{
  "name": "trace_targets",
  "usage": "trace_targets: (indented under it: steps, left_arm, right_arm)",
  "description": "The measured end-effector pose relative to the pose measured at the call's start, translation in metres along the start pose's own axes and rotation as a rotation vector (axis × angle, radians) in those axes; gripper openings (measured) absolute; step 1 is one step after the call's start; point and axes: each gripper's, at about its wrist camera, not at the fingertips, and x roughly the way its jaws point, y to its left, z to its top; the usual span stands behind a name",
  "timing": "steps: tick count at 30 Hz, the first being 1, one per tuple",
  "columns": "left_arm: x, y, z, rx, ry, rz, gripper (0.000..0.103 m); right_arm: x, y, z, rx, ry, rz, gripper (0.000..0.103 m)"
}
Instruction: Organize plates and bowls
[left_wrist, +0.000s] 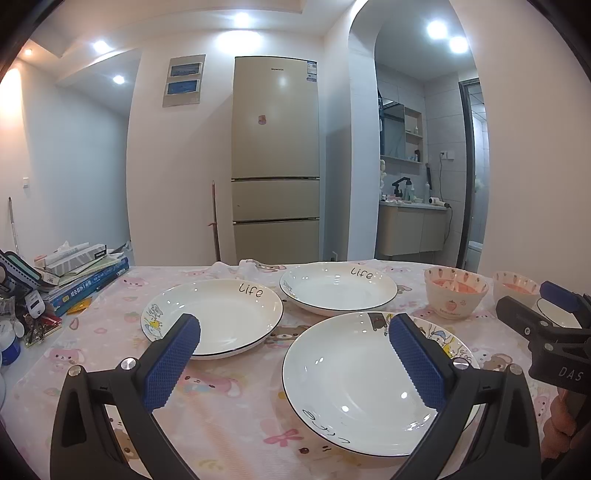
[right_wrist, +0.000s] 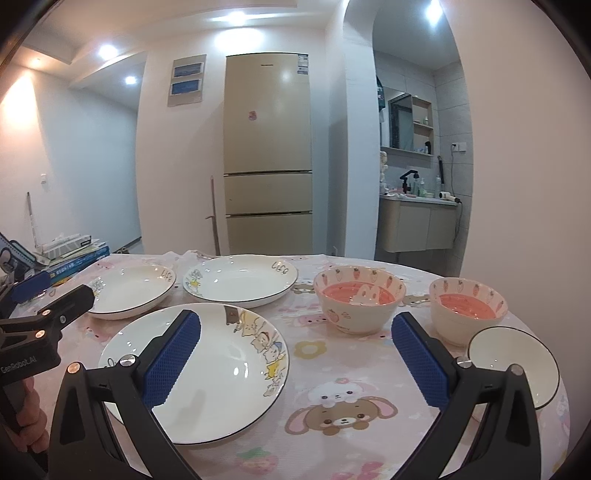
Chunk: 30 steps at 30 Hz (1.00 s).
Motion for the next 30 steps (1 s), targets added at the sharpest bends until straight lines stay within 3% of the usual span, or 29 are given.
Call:
trace_targets:
  steps: [30]
  left_arm:
    - [0.0001, 0.0007, -0.0007, -0.001, 0.000, 0.007, 0.103]
  right_arm:
    - [0.0008, 0.0021, 0.0004, 0.000, 0.003, 0.001, 0.103]
